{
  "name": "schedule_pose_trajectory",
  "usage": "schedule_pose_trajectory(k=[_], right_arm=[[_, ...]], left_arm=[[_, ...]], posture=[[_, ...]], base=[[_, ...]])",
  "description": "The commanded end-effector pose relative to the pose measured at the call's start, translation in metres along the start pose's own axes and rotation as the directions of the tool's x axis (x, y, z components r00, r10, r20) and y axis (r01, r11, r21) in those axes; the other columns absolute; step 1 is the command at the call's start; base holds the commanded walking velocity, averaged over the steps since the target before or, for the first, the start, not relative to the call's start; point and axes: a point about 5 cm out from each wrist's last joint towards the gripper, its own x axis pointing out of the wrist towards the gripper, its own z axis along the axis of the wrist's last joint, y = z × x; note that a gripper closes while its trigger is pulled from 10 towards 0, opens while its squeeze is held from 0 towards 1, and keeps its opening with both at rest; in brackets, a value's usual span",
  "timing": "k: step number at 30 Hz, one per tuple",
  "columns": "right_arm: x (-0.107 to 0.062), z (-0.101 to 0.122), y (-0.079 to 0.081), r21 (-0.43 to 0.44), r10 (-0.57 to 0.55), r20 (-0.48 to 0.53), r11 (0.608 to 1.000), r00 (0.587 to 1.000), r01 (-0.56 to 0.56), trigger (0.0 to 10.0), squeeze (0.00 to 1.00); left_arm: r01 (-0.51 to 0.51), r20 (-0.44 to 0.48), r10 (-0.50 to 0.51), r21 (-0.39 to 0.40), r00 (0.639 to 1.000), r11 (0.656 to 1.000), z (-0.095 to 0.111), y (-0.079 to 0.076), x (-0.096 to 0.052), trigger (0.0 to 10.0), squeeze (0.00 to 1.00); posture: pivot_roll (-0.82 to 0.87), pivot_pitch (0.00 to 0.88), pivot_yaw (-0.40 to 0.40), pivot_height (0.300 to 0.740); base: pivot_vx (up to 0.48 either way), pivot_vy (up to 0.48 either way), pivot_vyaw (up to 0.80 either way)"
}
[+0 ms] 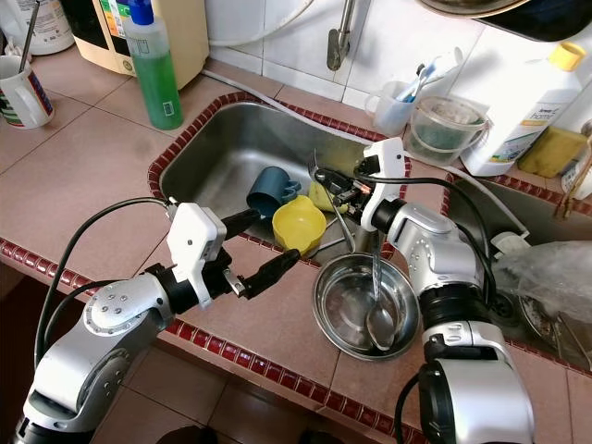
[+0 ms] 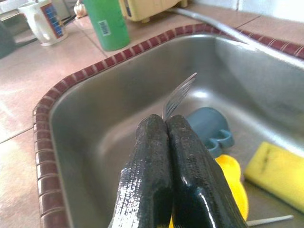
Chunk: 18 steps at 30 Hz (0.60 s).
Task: Kitchen organization
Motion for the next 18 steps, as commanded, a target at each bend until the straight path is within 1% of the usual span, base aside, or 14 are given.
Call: schedule_pose_trajectory(k=[1, 18], right_arm=[[0.0002, 0.0035, -0.0013, 0.016, 0.008, 0.006, 1.000, 1.000, -0.008, 10.0, 1.00], [0.0051, 0.0078, 0.0018, 0.036, 0.046, 0.025, 0.998, 0.999, -0.047, 10.0, 1.00]], left_arm=[[0.013, 0.019, -0.013, 0.004, 1.000, 1.000, 0.0055, -0.0037, 0.0003, 10.0, 0.00], [0.000, 0.023, 0.000, 0.007, 1.000, 1.000, 0.0068, -0.0006, 0.0006, 10.0, 0.00]], posture=[[0.09, 0.191, -0.111, 0.740], [0.10, 0.173, -0.116, 0.740]], base=[[0.000, 0.000, 0.00], [0.000, 0.000, 0.00]])
